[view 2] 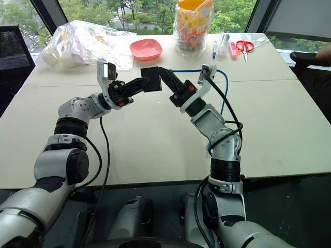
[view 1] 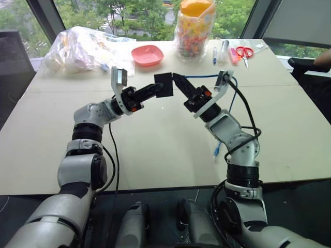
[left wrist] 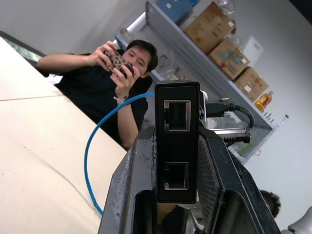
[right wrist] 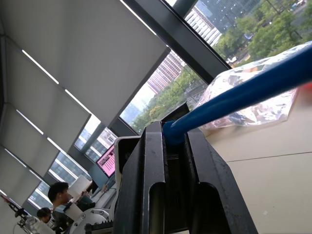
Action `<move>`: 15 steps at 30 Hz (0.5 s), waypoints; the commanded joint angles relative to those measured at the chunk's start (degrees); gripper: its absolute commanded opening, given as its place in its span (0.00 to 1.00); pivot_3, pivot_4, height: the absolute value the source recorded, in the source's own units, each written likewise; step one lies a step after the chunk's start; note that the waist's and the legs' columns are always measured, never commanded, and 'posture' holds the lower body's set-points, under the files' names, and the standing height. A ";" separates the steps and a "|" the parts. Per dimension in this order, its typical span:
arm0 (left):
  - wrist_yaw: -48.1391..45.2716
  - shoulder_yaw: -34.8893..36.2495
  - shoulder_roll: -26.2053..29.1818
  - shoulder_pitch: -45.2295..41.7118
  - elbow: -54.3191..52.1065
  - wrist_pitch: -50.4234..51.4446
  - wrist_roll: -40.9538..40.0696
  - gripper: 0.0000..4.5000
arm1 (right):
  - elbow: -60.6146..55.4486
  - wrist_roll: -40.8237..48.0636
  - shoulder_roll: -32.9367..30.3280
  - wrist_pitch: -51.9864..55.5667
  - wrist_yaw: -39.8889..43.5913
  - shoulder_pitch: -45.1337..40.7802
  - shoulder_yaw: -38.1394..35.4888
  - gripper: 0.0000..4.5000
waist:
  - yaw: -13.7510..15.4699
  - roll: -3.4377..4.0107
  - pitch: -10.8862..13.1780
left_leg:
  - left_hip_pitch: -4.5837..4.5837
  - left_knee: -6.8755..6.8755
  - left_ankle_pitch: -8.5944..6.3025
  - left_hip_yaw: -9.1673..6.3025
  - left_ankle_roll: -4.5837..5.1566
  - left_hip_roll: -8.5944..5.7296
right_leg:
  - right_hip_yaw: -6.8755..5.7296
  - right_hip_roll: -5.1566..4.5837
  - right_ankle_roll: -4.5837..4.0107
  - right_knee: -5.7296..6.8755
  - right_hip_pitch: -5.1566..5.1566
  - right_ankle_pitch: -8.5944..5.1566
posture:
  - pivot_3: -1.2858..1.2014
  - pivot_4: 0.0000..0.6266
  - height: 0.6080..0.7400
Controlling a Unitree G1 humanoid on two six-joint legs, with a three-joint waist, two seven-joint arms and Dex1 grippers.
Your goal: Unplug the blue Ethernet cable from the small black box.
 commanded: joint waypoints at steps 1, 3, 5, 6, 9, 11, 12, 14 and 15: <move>2.02 1.94 0.76 -1.20 -0.42 -2.12 -1.25 0.11 | -0.53 1.04 0.78 -0.15 -0.34 -0.37 0.11 0.01 | 0.00 0.00 0.00 | -0.01 0.00 0.00 0.00 0.00 0.00 | 0.00 0.00 0.00 0.00 -0.01 0.00 | 0.52 0.24 1.00; 2.77 2.89 1.83 -1.41 0.19 -2.80 -1.45 0.11 | 0.20 1.18 0.57 -0.96 -1.21 -0.85 -1.24 0.01 | -0.01 0.00 0.00 | -0.01 0.00 0.00 0.00 0.00 0.00 | 0.00 0.00 0.00 0.00 -0.01 0.00 | 0.52 0.24 1.00; 3.66 4.77 4.17 -1.54 0.84 -2.91 -2.28 0.11 | 2.01 1.27 -1.05 -2.24 -2.26 -2.05 -4.09 0.01 | -0.04 0.00 0.00 | -0.02 0.00 0.00 0.00 0.00 0.00 | 0.00 0.00 0.00 0.00 -0.02 0.00 | 0.52 0.24 1.00; 4.28 5.84 5.51 -1.65 1.33 -3.02 -2.74 0.11 | 3.19 1.05 -2.41 -2.84 -2.34 -2.75 -5.39 0.01 | -0.15 0.00 0.00 | -0.03 0.00 0.00 0.00 0.00 0.00 | 0.00 0.00 0.00 0.00 -0.03 0.00 | 0.52 0.24 1.00; 6.88 8.61 8.38 -2.16 3.14 -3.86 -4.15 0.11 | 6.71 0.22 -6.36 -3.86 -1.51 -4.59 -7.48 0.01 | -0.31 0.01 0.01 | -0.06 0.00 0.00 0.00 0.00 0.02 | 0.00 0.02 0.00 0.00 -0.08 0.00 | 0.52 0.24 1.00; 9.22 10.62 9.25 -2.88 4.63 -4.62 -5.01 0.11 | 8.90 -0.02 -8.25 -4.31 -0.98 -5.85 -8.27 0.01 | -0.15 0.01 0.01 | -0.11 -0.04 0.00 0.00 0.00 0.01 | 0.00 0.02 0.00 0.00 -0.14 0.00 | 0.52 0.24 1.00; 9.54 11.14 9.54 -2.90 4.93 -5.04 -5.01 0.11 | 9.86 -0.25 -8.93 -4.51 -0.67 -6.44 -8.52 0.01 | 0.02 0.01 0.01 | -0.11 -0.06 -0.01 0.01 0.01 0.01 | -0.01 0.02 0.00 -0.02 -0.14 -0.01 | 0.52 0.24 1.00; 9.81 11.19 9.73 -2.66 4.97 -5.97 -4.49 0.11 | 11.35 -0.91 -9.86 -4.87 -0.07 -7.36 -8.69 0.01 | 0.15 0.01 0.01 | -0.12 -0.08 -0.01 0.01 0.02 -0.01 | -0.02 0.00 0.00 -0.04 -0.13 -0.01 | 0.52 0.24 1.00; 10.75 8.51 8.99 -1.66 3.62 -9.16 -1.56 0.11 | 12.73 -1.67 -10.64 -5.06 0.34 -8.19 -8.67 0.01 | 0.22 0.01 0.01 | -0.13 -0.08 -0.01 0.01 0.02 -0.02 | -0.02 0.00 0.00 -0.04 -0.12 -0.01 | 0.52 0.24 1.00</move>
